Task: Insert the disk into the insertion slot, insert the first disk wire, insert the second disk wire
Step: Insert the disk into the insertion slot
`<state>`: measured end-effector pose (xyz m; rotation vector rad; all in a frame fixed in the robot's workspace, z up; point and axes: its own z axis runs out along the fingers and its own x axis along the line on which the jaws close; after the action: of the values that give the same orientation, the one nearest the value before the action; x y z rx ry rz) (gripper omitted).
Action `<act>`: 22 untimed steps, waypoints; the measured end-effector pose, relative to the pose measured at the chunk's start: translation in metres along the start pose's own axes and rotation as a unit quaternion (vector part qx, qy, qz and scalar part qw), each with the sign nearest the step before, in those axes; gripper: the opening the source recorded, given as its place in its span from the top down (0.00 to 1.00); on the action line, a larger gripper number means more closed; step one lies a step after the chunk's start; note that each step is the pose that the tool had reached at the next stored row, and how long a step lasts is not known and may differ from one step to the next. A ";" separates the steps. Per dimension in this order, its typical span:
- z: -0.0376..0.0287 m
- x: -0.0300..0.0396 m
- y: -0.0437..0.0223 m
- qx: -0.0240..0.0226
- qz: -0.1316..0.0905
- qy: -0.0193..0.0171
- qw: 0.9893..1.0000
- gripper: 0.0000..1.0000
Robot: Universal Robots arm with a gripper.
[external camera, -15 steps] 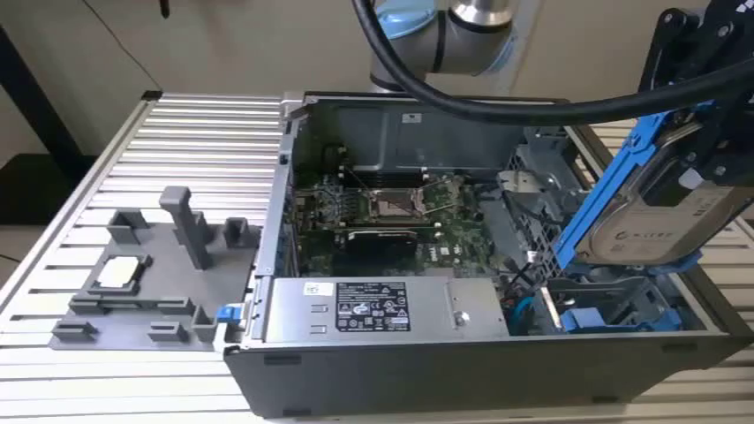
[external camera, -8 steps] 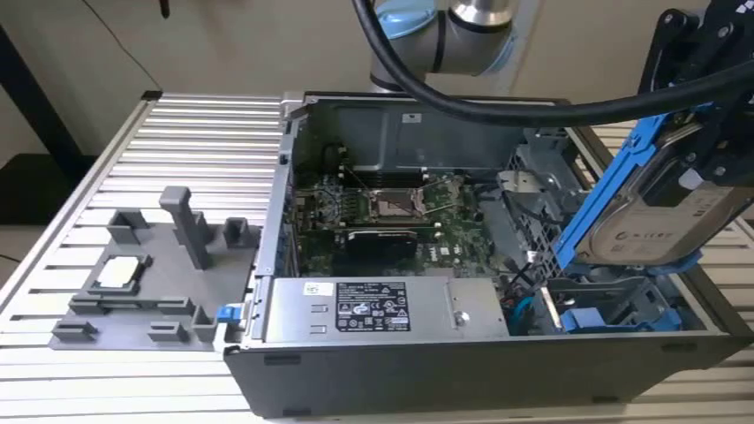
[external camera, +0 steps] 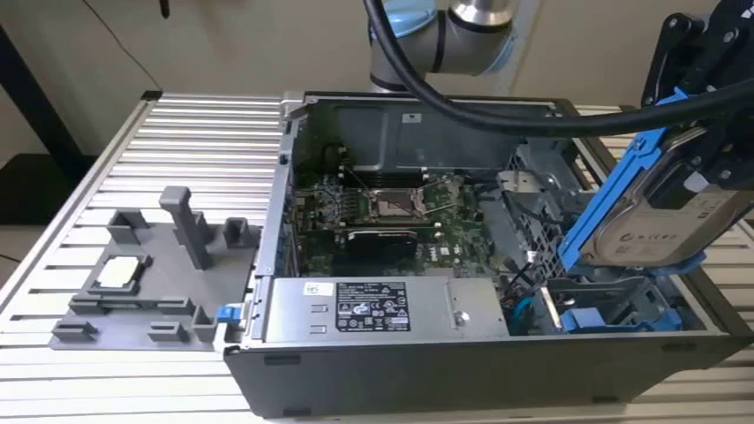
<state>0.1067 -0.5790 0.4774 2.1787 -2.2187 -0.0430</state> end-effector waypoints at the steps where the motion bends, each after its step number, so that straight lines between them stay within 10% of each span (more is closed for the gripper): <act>1: 0.0004 0.0000 -0.0009 0.000 0.000 0.000 1.000 0.67; 22: 0.0217 -0.0003 -0.0156 0.000 0.000 0.000 1.000 0.67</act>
<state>0.1214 -0.5790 0.4551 2.1785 -2.2187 -0.0428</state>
